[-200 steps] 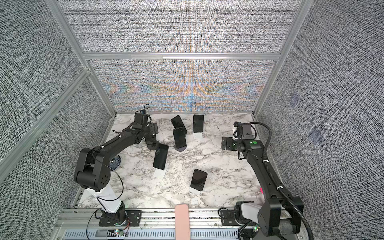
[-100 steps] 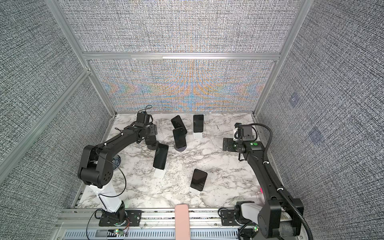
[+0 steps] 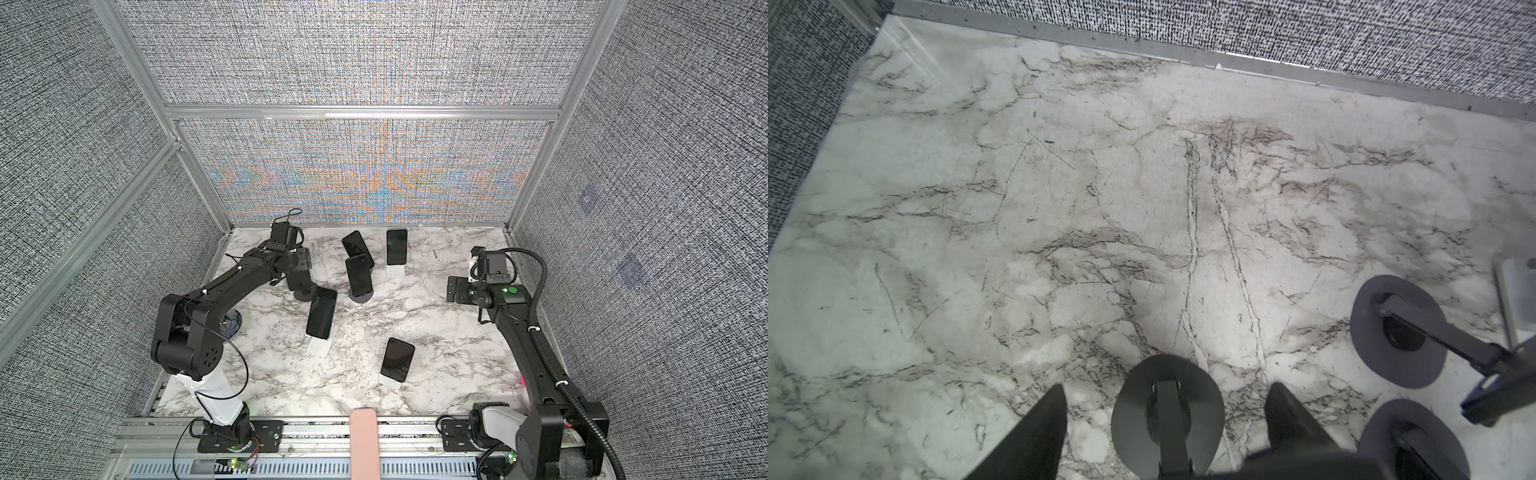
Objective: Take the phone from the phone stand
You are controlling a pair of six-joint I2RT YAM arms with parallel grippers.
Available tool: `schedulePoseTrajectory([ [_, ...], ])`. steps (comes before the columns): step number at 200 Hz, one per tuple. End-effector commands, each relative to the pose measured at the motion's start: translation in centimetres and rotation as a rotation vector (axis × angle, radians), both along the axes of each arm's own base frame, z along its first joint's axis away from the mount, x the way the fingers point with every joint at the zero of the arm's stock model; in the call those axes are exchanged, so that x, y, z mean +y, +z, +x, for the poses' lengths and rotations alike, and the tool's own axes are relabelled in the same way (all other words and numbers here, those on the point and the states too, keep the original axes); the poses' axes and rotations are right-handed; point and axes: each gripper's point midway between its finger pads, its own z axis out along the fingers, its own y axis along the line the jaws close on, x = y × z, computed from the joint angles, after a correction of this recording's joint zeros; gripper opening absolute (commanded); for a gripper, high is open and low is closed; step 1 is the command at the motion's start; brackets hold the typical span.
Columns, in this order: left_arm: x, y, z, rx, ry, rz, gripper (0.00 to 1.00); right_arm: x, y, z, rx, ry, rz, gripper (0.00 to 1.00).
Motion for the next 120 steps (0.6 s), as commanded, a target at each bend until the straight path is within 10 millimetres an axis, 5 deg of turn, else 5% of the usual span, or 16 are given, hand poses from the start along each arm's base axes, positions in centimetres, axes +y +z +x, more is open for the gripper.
schedulePoseTrajectory([
  [1, -0.2, 2.6, -0.4, -0.025, -0.014, -0.025, 0.68, 1.3, 0.9, -0.1, -0.022, 0.066, 0.044, 0.94],
  [62, -4.6, 11.2, -3.8, -0.074, -0.295, -0.191, 0.63, 7.7, 6.1, -1.4, -0.086, 0.395, 0.263, 0.84],
  [120, -15.7, 19.1, -8.7, -0.128, -0.651, -0.574, 0.57, 18.6, 11.5, -2.5, -0.169, 0.728, 0.39, 0.69],
])
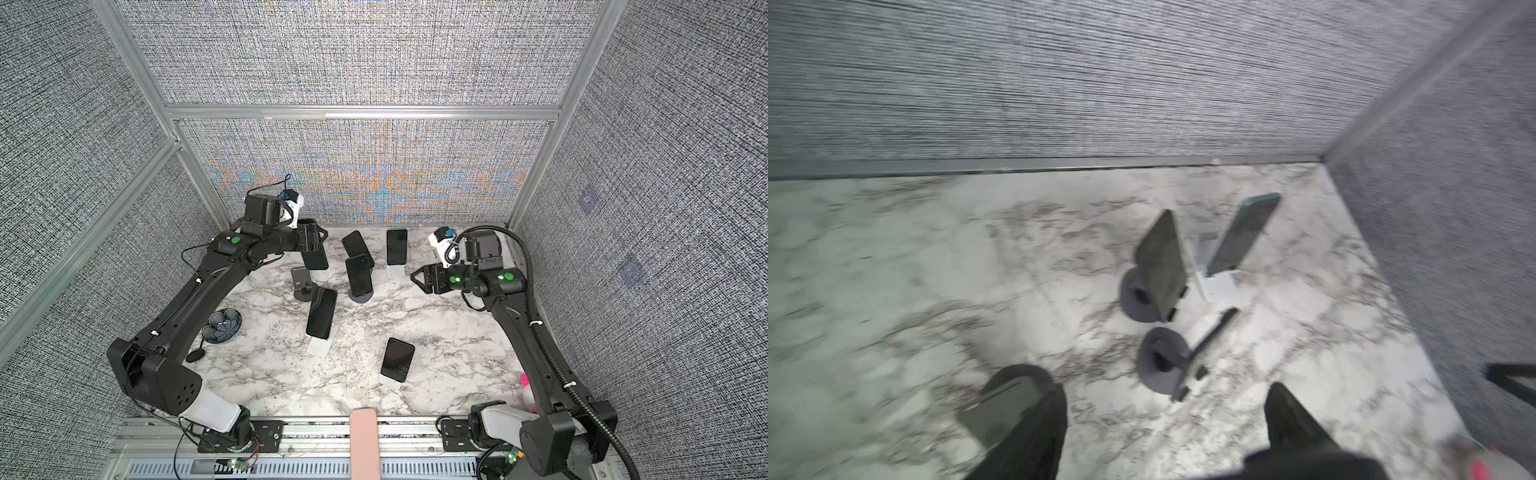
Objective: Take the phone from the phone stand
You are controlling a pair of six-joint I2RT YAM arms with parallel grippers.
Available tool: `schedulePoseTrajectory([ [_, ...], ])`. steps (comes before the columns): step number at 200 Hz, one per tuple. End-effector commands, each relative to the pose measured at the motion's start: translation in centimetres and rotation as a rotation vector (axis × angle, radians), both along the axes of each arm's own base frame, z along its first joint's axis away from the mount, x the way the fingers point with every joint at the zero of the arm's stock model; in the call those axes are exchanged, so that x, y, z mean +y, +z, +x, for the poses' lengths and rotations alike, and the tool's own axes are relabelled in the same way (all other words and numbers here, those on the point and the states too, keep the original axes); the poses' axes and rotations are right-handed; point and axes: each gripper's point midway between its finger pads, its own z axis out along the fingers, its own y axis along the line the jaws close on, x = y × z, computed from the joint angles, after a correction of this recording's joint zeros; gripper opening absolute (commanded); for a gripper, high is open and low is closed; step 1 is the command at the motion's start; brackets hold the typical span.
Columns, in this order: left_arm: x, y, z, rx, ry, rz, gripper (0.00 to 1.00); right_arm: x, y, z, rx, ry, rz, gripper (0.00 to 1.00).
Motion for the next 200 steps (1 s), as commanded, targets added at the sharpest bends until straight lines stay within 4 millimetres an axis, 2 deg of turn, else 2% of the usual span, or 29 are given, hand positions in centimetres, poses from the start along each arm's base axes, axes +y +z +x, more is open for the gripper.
schedulePoseTrajectory([
  [1, -4.8, 2.4, -2.2, 0.026, -0.189, -0.199, 0.57, 4.2, 2.4, -0.6, -0.053, 0.121, 0.08, 0.68],
  [20, -7.3, 3.1, -2.8, 0.036, -0.26, -0.27, 0.56, 7.2, 4.0, -0.1, -0.082, 0.165, 0.164, 0.59],
  [39, -9.0, 3.2, -3.0, 0.056, -0.303, -0.335, 0.56, 9.2, 4.9, 0.4, -0.111, 0.176, 0.225, 0.58],
  [83, -10.4, 2.5, -3.1, 0.076, -0.312, -0.355, 0.54, 10.7, 4.2, 2.2, -0.141, 0.149, 0.26, 0.56],
  [122, -10.4, 1.9, -2.7, 0.085, -0.294, -0.353, 0.54, 11.9, 3.7, 2.8, -0.13, 0.158, 0.288, 0.47],
  [161, -10.4, 1.4, -2.5, 0.085, -0.279, -0.36, 0.52, 12.2, 3.0, 3.3, -0.123, 0.153, 0.277, 0.25],
  [178, -10.5, 1.1, -2.4, 0.09, -0.277, -0.358, 0.51, 12.5, 2.8, 3.2, -0.132, 0.16, 0.264, 0.1],
  [200, -10.7, 1.1, -2.4, 0.089, -0.279, -0.368, 0.5, 12.4, 2.2, 3.3, -0.125, 0.15, 0.248, 0.0],
])
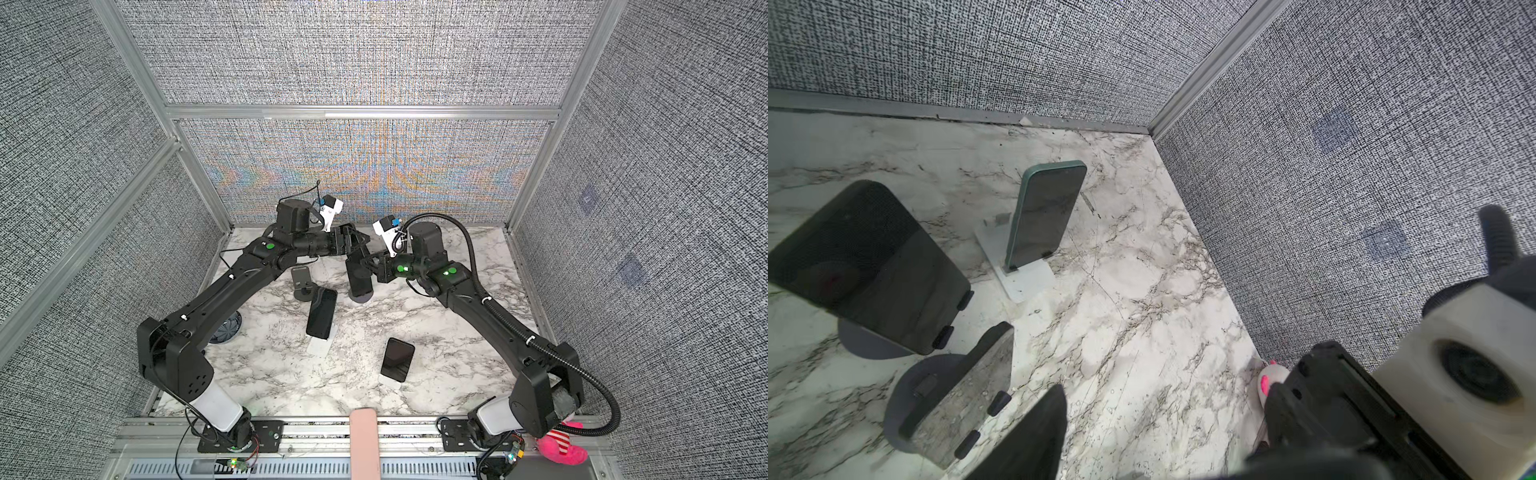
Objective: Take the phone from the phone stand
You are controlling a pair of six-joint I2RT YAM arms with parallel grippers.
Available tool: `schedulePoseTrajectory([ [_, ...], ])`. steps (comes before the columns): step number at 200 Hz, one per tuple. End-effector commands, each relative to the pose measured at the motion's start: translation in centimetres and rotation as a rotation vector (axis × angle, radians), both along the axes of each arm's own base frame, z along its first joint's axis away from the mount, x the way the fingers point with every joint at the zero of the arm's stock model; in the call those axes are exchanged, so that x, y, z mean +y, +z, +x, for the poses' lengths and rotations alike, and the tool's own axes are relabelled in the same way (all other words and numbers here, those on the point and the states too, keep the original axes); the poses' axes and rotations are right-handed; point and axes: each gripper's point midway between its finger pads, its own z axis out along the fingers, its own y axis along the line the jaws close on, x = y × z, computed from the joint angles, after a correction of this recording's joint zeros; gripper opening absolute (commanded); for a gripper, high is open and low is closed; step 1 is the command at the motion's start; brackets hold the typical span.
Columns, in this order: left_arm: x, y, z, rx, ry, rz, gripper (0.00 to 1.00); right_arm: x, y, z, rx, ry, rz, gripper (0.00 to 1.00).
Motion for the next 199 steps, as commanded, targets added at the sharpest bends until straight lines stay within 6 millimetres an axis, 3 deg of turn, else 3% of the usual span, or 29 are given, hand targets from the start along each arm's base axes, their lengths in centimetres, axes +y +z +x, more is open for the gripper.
schedulePoseTrajectory([
  [1, -0.6, 1.2, 0.2, -0.038, -0.018, -0.048, 0.5, -0.2, -0.1, 0.7, -0.017, -0.031, -0.011, 0.0],
  [42, -0.9, 0.8, 0.0, -0.03, -0.033, -0.082, 0.5, -0.2, -0.2, 0.8, -0.01, -0.028, -0.033, 0.0],
  [87, -1.3, 1.1, -0.1, -0.046, -0.046, -0.147, 0.78, -0.5, 0.2, 0.9, 0.003, -0.038, -0.02, 0.0],
  [123, -1.4, 0.6, 0.2, -0.047, -0.03, -0.16, 0.82, -1.3, -0.1, 1.3, 0.058, -0.066, 0.003, 0.0],
  [169, -1.5, 0.1, 0.3, -0.039, -0.032, -0.174, 0.8, -2.3, -0.2, 1.5, 0.072, -0.085, 0.014, 0.0],
  [179, -1.5, 0.1, 0.4, -0.036, -0.03, -0.178, 0.75, -2.3, -0.3, 1.5, 0.082, -0.08, 0.022, 0.0],
  [199, -1.8, -0.6, 0.6, -0.002, -0.031, -0.19, 0.56, -2.0, -1.1, 1.8, 0.107, -0.068, 0.032, 0.0],
])
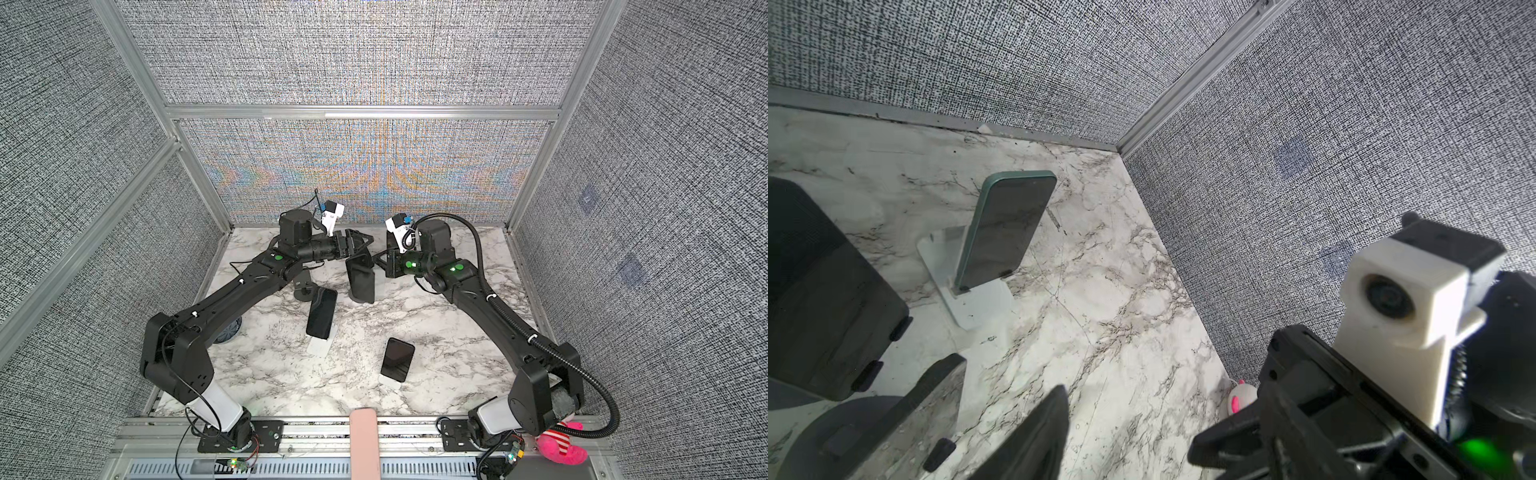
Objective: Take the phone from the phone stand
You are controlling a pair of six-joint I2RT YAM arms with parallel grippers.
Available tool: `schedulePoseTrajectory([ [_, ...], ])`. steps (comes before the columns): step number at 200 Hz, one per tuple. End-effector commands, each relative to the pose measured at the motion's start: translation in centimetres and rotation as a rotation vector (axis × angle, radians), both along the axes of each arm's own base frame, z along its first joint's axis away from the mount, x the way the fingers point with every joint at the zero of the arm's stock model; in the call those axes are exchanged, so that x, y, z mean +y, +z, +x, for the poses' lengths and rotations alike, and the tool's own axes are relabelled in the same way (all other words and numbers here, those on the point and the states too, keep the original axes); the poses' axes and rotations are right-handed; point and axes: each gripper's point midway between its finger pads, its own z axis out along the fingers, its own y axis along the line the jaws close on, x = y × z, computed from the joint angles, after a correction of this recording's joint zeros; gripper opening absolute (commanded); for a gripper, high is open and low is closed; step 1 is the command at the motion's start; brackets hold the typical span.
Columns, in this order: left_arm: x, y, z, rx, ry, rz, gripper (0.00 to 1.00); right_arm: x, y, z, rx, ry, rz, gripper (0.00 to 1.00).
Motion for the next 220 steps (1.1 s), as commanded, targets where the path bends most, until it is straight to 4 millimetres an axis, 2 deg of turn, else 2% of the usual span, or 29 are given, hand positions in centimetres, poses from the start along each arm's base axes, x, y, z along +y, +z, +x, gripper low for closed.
schedulePoseTrajectory([
  [1, -0.5, 0.4, 0.2, -0.004, -0.016, -0.039, 0.55, 0.5, -0.2, 0.1, 0.011, 0.026, 0.03, 0.0],
  [11, -0.5, -0.2, 0.2, 0.013, -0.015, -0.036, 0.49, 0.3, -0.9, 0.3, 0.027, 0.016, 0.009, 0.0],
  [23, -0.1, -0.4, 0.2, 0.006, 0.01, -0.019, 0.45, -1.0, -1.8, 0.5, 0.042, -0.013, -0.027, 0.0],
  [51, 2.1, -1.4, -0.2, -0.034, 0.082, 0.155, 0.45, -4.8, -3.2, 0.0, 0.164, -0.072, 0.016, 0.0],
  [76, 3.7, -2.6, -0.4, -0.037, 0.131, 0.277, 0.53, -5.9, -2.6, -1.7, 0.281, -0.059, 0.087, 0.0],
  [104, 4.5, -4.4, -1.3, -0.029, 0.142, 0.406, 0.63, -7.3, -2.9, -3.0, 0.34, -0.075, 0.055, 0.37],
  [115, 4.7, -4.9, -1.5, -0.019, 0.14, 0.423, 0.65, -7.7, -2.9, -3.2, 0.356, -0.077, 0.066, 0.45],
  [145, 5.1, -5.1, -1.8, -0.017, 0.144, 0.438, 0.72, -8.1, -3.2, -3.2, 0.355, -0.073, 0.061, 0.5],
  [175, 6.1, -6.0, -2.4, -0.005, 0.156, 0.496, 0.8, -9.2, -5.1, -2.9, 0.322, -0.134, -0.099, 0.51],
  [197, 8.5, -7.5, -3.3, 0.021, 0.188, 0.612, 0.89, -9.6, -6.3, -3.4, 0.276, -0.144, -0.246, 0.55],
  [220, 11.4, -8.3, -4.5, 0.051, 0.252, 0.714, 0.98, -9.7, -6.8, -3.8, 0.235, -0.14, -0.314, 0.59],
])
